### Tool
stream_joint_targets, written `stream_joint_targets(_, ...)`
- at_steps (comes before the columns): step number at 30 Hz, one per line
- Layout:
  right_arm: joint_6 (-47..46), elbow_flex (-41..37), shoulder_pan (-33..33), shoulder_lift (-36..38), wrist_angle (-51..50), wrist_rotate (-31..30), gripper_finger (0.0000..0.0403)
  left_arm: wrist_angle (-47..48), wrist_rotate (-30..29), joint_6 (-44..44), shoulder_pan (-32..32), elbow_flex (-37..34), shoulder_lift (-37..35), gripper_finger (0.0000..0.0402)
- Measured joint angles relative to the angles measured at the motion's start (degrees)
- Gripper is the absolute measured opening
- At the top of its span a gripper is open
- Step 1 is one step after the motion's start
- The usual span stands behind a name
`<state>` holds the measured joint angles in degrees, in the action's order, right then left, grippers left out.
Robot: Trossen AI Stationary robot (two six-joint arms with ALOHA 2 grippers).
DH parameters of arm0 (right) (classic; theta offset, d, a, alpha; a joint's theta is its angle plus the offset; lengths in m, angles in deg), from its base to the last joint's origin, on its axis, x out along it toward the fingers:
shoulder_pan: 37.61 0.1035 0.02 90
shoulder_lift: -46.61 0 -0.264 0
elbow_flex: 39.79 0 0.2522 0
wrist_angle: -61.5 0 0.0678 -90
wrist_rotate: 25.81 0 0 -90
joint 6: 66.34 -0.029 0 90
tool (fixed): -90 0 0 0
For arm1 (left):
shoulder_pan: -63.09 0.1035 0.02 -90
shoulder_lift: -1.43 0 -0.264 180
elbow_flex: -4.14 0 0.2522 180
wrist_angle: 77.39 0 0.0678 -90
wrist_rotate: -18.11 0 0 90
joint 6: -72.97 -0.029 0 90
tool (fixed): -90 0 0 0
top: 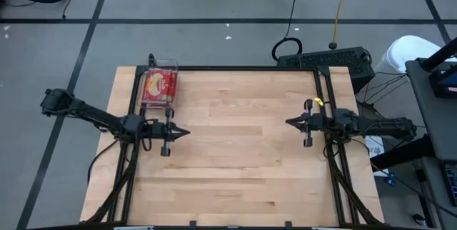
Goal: Sort popcorn bags into baskets
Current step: Return to Home Position
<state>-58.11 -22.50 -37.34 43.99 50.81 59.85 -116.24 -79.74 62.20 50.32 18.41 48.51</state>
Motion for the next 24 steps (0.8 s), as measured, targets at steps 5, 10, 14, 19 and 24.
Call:
stream_joint_targets(5, 0.09, 0.06, 0.01, 2.63, -1.67, -0.56, 0.0, 3.45, -0.17, 0.31, 0.77, 0.02, -3.77, 0.0004)
stream_joint_targets(10, 0.29, 0.09, -0.28, 2.52, -1.67, -4.66, 0.0, 5.72, -0.19, 0.42, 1.37, 0.02, -6.25, 0.0009)
stream_joint_targets(14, 1.7, -0.72, -0.33, 2.52, 0.48, -6.0, 0.0, 7.34, -0.18, 0.37, 1.76, 0.02, -7.94, 0.0004)
stream_joint_targets(19, 1.82, -2.43, -0.31, 2.5, -0.06, -5.93, 0.0, 9.67, -0.21, 0.47, 1.98, 0.02, -10.33, 0.0009)
stream_joint_targets(24, 0.04, -2.45, -0.24, 2.52, -0.42, -4.68, 0.0, 12.75, -0.21, 0.79, 1.98, 0.02, -12.57, 0.0005)
